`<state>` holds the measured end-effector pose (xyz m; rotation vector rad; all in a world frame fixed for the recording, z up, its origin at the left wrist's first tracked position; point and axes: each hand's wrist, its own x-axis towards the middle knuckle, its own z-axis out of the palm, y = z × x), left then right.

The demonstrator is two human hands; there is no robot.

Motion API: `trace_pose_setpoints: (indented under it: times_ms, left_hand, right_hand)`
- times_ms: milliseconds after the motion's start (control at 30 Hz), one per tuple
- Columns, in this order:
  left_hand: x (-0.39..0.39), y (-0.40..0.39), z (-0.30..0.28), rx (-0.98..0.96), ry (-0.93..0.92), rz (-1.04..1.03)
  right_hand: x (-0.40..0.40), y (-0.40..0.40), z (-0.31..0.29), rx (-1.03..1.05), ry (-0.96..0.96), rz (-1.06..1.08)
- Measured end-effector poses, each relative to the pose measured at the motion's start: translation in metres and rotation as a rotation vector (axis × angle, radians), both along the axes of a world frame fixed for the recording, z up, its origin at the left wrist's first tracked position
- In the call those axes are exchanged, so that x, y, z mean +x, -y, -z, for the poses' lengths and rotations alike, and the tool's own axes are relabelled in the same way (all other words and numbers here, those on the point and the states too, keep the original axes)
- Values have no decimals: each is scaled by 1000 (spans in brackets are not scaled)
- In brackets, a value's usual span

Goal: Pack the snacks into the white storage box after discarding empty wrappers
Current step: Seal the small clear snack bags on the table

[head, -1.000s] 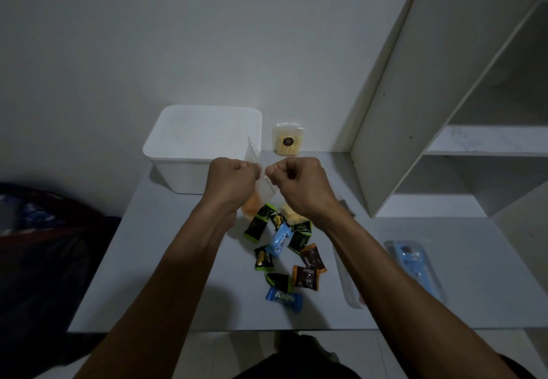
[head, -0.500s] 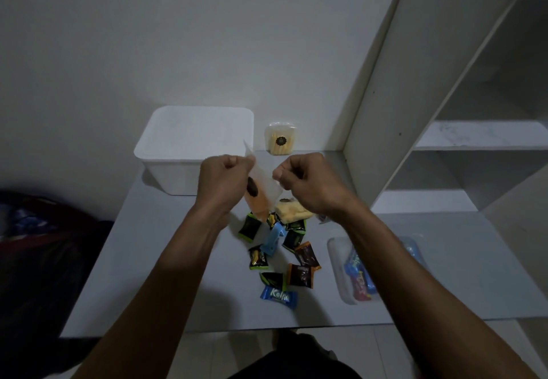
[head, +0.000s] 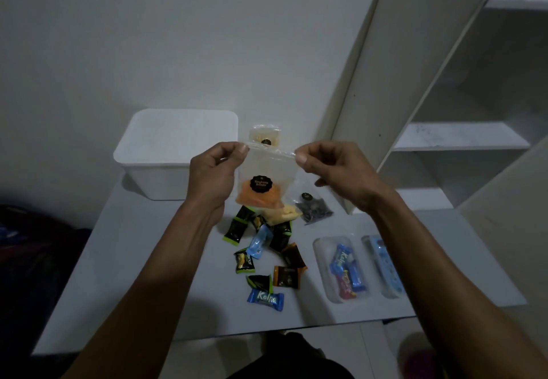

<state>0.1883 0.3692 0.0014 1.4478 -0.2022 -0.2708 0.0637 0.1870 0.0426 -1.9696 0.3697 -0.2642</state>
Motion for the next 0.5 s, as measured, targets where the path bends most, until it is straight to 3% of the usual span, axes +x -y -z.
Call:
trace_pose_setpoints:
  times_ms: [200,500]
  left_hand:
    - [-1,15,8,10,-47,-8]
    - [21,60,38,83,-6,-22]
  right_hand:
    - [9,-1,39,104,215,227]
    - [40,42,69,123,199,301]
